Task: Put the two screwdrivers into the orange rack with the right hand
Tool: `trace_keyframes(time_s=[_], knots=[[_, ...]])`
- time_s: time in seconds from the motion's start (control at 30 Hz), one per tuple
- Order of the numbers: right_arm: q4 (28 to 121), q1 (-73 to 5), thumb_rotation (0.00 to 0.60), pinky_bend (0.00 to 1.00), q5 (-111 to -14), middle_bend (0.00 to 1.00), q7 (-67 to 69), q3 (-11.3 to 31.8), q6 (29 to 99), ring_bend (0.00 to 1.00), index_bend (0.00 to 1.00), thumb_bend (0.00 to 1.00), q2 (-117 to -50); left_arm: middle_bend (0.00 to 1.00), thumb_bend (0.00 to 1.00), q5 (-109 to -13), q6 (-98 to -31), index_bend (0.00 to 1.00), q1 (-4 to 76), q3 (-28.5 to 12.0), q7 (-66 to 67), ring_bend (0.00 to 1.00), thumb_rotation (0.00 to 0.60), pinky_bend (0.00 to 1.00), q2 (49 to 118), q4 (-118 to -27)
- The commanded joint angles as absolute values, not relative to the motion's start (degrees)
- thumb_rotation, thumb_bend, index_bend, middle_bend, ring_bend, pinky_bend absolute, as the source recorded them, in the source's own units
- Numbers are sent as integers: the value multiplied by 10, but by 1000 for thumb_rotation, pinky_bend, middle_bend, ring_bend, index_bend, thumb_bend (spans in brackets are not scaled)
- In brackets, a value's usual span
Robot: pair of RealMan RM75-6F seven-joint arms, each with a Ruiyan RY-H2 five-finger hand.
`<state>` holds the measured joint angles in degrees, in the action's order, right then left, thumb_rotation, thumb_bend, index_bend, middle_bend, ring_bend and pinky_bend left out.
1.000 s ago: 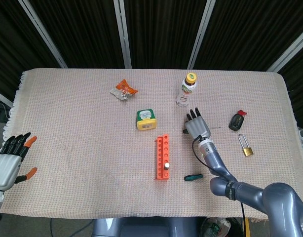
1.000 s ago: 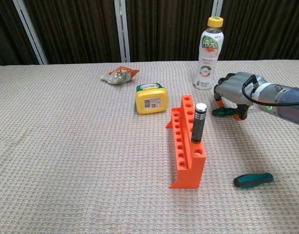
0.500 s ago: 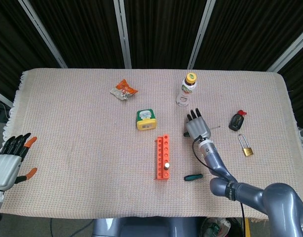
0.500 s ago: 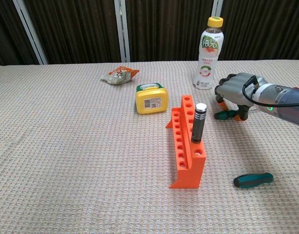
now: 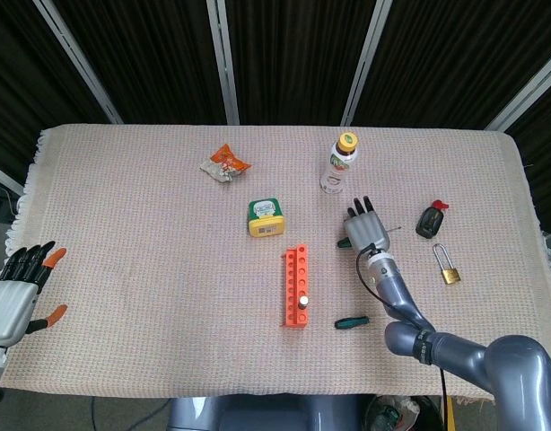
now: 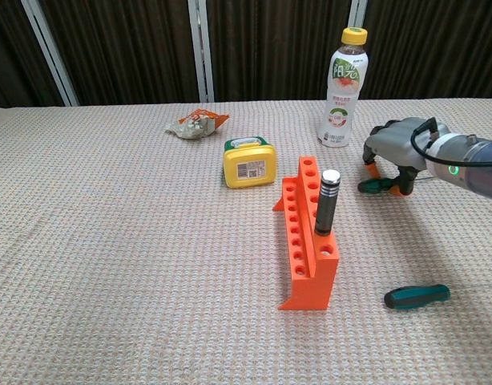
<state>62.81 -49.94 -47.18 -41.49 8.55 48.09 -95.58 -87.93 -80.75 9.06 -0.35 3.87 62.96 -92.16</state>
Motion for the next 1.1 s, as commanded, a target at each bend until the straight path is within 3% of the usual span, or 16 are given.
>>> trace_keyframes(time_s=[0.03,0.33,0.37,0.53,0.9,1.1], knots=[[680,-481,600,0,-467,184,-365,107,483,0,575,534,-918,0,239,-880,-809,87,90,-3,38,0,600,0,630,-921],[819,-433,600,0,-441,192,-207,161,452,0,581,544,-809,0,239,-887,-811,87,91,-3,38,0,600,0,627,-925],[861,-412,600,0,-424,194,-135,192,435,0,584,545,-778,0,239,-888,-813,87,91,-3,39,0,600,0,626,-927],[935,-352,600,0,-469,201,48,253,367,0,591,561,-702,0,239,-896,-810,87,93,1,45,0,600,0,624,-939],[986,-261,600,0,-642,207,384,354,264,0,597,567,-661,0,238,-903,-808,87,96,3,64,0,600,0,620,-960],[1006,-242,600,0,-727,207,489,368,265,0,598,567,-659,0,239,-902,-807,87,96,3,69,0,600,0,617,-965]])
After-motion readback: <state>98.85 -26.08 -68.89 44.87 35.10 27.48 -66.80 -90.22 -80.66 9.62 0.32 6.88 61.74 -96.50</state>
